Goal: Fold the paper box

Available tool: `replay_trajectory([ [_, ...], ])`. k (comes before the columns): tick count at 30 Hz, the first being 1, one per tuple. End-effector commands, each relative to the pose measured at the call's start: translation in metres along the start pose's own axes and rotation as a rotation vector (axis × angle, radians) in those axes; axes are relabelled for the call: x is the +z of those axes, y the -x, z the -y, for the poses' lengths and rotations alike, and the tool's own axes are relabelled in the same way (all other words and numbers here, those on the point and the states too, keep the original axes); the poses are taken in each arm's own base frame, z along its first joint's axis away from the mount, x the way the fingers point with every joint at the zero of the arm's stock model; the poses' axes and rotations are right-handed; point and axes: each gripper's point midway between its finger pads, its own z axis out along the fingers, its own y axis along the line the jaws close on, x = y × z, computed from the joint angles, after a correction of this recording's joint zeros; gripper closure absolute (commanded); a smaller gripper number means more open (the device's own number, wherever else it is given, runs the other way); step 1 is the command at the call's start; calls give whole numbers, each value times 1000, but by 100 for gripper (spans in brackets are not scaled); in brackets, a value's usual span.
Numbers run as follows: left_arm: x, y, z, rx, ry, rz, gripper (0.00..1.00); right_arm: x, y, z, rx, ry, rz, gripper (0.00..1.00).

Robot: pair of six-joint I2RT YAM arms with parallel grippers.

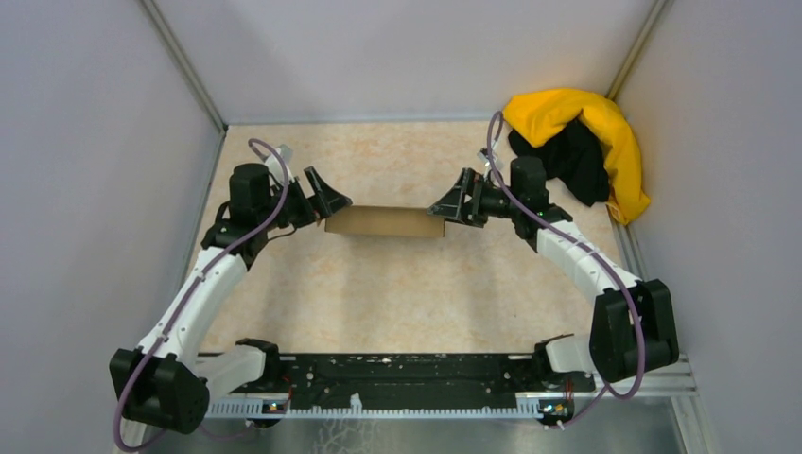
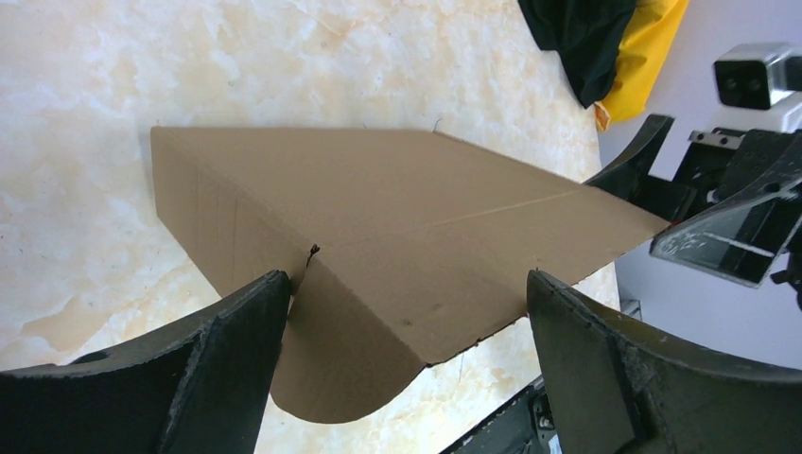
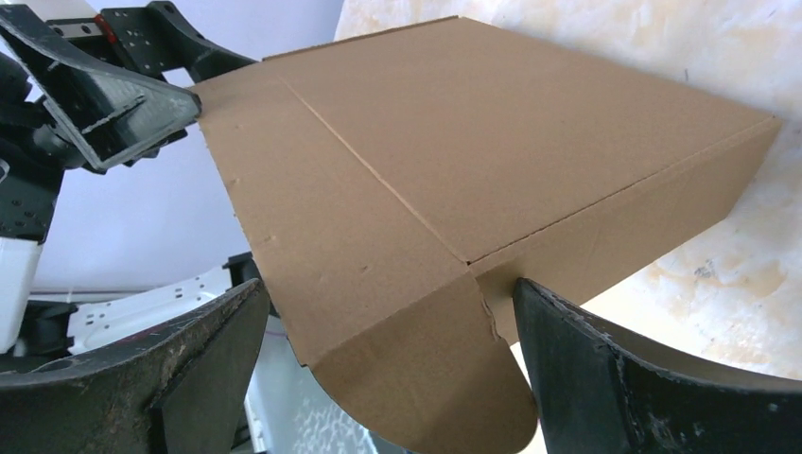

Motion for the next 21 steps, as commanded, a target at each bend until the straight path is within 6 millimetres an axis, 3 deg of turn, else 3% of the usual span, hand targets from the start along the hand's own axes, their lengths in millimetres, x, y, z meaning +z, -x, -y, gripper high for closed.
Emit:
replay_trajectory([
  [1, -8, 4, 35, -37, -105, -45, 1, -4, 7, -45, -20, 135, -39, 1],
  [15, 3, -8, 30, -141, -96, -114, 1, -7, 20, -40, 90, 91, -33, 1],
  [21, 16, -13, 22, -168, -95, -134, 1, -2, 26, -27, 127, 82, -29, 1],
])
